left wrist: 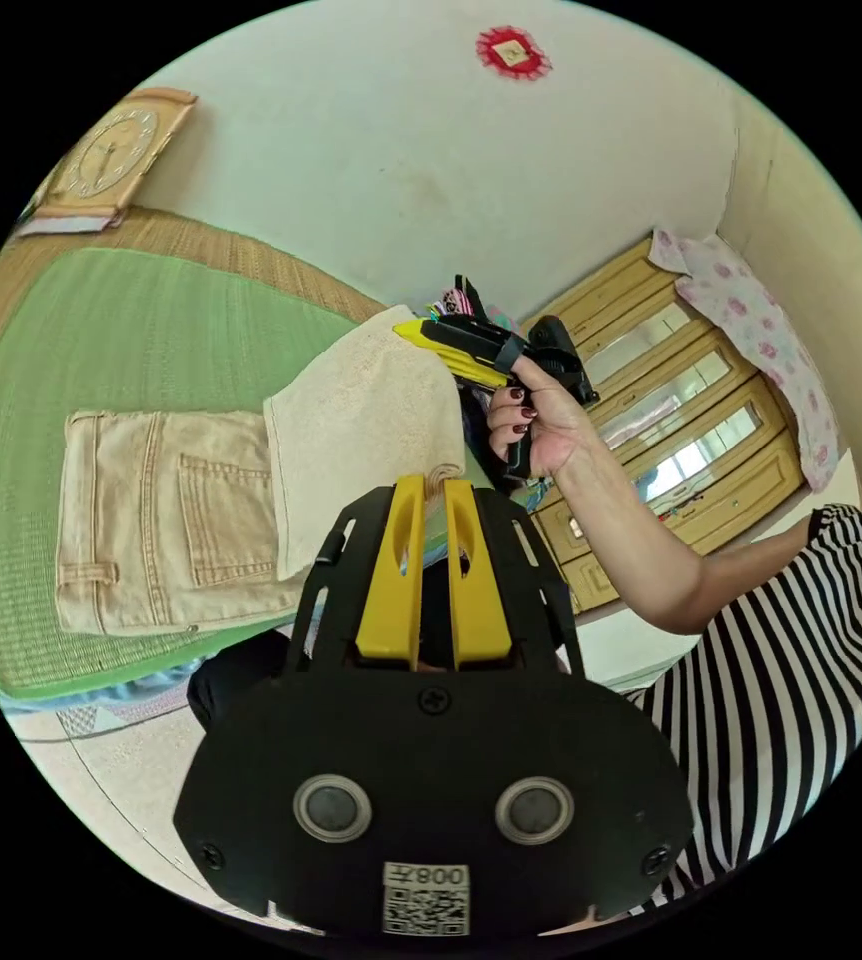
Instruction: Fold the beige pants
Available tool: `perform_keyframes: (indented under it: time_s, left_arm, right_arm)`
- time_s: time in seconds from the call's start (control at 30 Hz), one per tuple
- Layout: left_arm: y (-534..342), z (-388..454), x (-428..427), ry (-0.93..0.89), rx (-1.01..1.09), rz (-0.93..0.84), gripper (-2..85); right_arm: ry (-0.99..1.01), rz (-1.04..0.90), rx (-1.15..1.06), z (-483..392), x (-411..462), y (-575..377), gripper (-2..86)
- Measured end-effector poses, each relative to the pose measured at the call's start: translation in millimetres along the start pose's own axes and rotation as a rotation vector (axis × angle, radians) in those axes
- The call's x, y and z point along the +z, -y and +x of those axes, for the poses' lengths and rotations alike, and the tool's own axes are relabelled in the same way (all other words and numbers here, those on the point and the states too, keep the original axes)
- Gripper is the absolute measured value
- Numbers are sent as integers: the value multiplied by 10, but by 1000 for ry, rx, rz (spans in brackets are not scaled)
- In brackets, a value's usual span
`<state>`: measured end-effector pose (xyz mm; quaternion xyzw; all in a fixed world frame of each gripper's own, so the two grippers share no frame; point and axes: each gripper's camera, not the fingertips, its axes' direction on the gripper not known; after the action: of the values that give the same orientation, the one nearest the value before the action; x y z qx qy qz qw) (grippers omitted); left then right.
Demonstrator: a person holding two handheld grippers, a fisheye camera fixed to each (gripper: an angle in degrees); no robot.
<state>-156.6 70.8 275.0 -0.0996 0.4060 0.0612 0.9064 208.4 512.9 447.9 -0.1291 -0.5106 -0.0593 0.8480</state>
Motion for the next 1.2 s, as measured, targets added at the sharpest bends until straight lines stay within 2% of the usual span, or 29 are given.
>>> perform_keyframes:
  time_s: [0.13, 0.3, 0.57, 0.7, 0.8, 0.97, 1.2]
  left_arm:
    - [-194, -550, -605, -71, -163, 113, 30]
    - [-281, -863, -1135, -89, -205, 164, 29]
    - [-22, -907, -1237, -291, -107, 68, 28]
    - [159, -820, -1195, -403, -48, 19, 28]
    - [220, -861, -1308, -432, -37, 15, 27]
    - [93, -1261, -1864, -391, -145, 110, 27]
    - [-373, -2065, -2876, -196, -429, 303, 27]
  right_arm:
    - [-47, -68, -23, -447, 633, 84, 24]
    - [-48, -115, -47, -799, 993, 129, 24]
    - [-54, 50, 63, -671, 238, -43, 21]
    - [-113, 189, 115, -720, -283, -176, 21]
    - [-166, 220, 132, -856, -354, -173, 22]
    - [-149, 98, 70, -1252, 270, 130, 23]
    - [-193, -198, -58, -1932, 1852, 521, 26]
